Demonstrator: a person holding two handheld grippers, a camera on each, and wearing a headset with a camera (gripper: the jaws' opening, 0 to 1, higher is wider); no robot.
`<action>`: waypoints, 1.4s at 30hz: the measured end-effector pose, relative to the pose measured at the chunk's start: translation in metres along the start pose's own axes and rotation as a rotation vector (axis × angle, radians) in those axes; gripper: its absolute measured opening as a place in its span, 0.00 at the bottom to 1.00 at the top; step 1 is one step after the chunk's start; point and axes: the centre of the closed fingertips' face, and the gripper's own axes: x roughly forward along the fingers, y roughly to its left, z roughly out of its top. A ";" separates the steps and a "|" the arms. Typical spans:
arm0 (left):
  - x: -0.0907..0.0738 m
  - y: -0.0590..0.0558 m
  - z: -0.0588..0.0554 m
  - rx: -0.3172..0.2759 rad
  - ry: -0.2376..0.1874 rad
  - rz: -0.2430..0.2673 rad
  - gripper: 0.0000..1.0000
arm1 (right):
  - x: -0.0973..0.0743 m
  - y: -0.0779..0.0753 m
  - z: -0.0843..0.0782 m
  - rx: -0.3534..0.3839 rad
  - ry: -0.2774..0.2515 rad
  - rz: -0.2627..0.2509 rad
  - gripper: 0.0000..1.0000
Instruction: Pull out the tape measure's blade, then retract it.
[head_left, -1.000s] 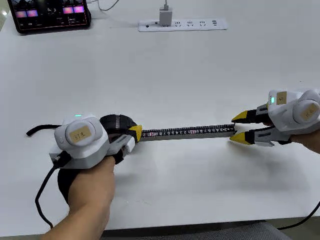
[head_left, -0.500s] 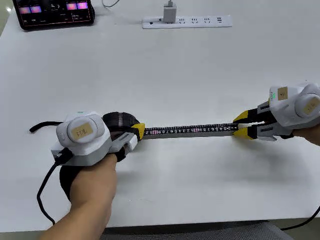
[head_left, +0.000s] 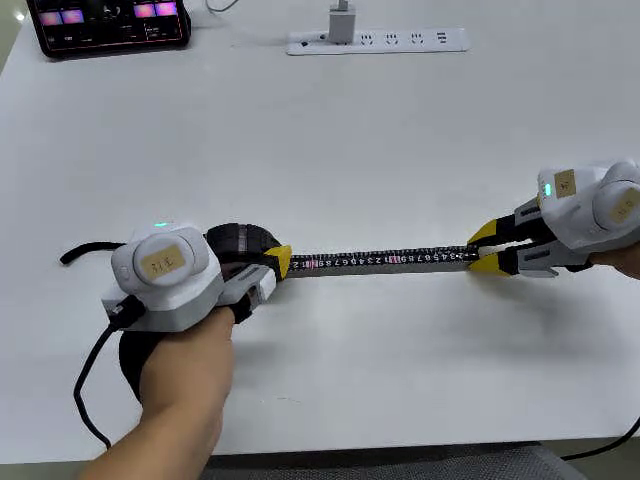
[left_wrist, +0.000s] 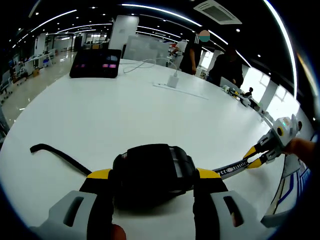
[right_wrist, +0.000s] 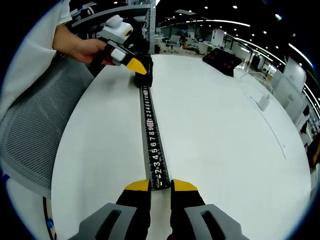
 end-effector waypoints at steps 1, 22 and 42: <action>0.000 0.000 0.000 0.001 0.001 -0.001 0.60 | 0.000 0.000 0.000 0.001 0.000 -0.001 0.10; -0.002 -0.001 -0.001 0.014 0.025 -0.006 0.58 | 0.000 0.003 0.001 -0.009 0.012 0.009 0.10; -0.001 0.000 -0.002 -0.001 0.030 -0.031 0.58 | 0.013 0.002 0.017 -0.017 -0.005 0.021 0.10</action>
